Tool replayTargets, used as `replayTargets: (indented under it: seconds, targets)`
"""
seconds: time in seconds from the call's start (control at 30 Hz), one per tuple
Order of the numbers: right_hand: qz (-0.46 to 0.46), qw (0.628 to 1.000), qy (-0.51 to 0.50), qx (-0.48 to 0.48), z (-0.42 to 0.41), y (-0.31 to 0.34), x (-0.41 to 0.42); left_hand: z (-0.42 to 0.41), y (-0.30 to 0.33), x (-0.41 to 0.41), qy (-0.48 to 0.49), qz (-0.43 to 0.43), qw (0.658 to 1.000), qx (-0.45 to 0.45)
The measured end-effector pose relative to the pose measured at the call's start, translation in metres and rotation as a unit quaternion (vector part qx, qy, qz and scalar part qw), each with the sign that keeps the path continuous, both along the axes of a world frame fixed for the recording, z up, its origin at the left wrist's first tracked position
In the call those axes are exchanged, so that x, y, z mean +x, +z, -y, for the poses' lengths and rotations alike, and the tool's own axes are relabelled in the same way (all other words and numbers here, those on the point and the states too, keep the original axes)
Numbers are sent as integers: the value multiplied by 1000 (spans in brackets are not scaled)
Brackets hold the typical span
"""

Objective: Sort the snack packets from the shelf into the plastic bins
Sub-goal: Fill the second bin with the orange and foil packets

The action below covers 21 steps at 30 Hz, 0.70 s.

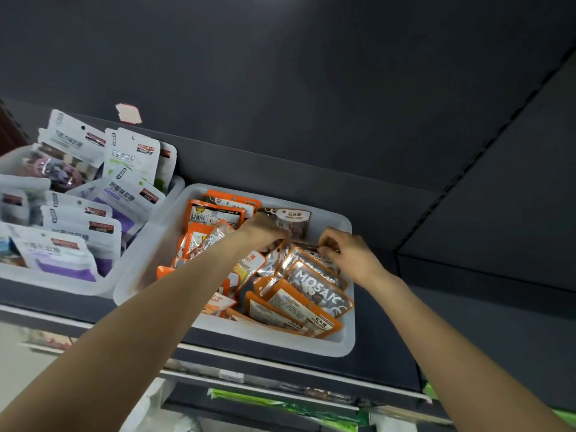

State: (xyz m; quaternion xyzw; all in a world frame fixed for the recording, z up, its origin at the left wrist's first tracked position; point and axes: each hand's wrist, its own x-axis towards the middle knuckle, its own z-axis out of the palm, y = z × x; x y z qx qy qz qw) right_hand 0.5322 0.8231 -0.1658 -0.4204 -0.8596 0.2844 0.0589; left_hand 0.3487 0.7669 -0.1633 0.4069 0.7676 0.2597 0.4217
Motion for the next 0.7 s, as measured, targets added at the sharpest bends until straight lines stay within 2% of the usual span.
replayTargets:
  seconds: [0.13,0.3,0.47,0.6,0.7]
  targets:
    - [0,999,-2,-32,1,2,-1,3,-1,1,-3,0,1000,19]
    - [25,999,6,-20,4,-3,-2,10,-7,5,52,47,995,72]
    - [36,999,12,-33,2,-6,0,12,-4,2,79,19,988,132]
    - [41,998,11,-48,3,-1,2,15,6,-11,80,-83,975,190]
    - [63,997,5,-38,2,-1,1,15,12,-26,98,-104,958,249]
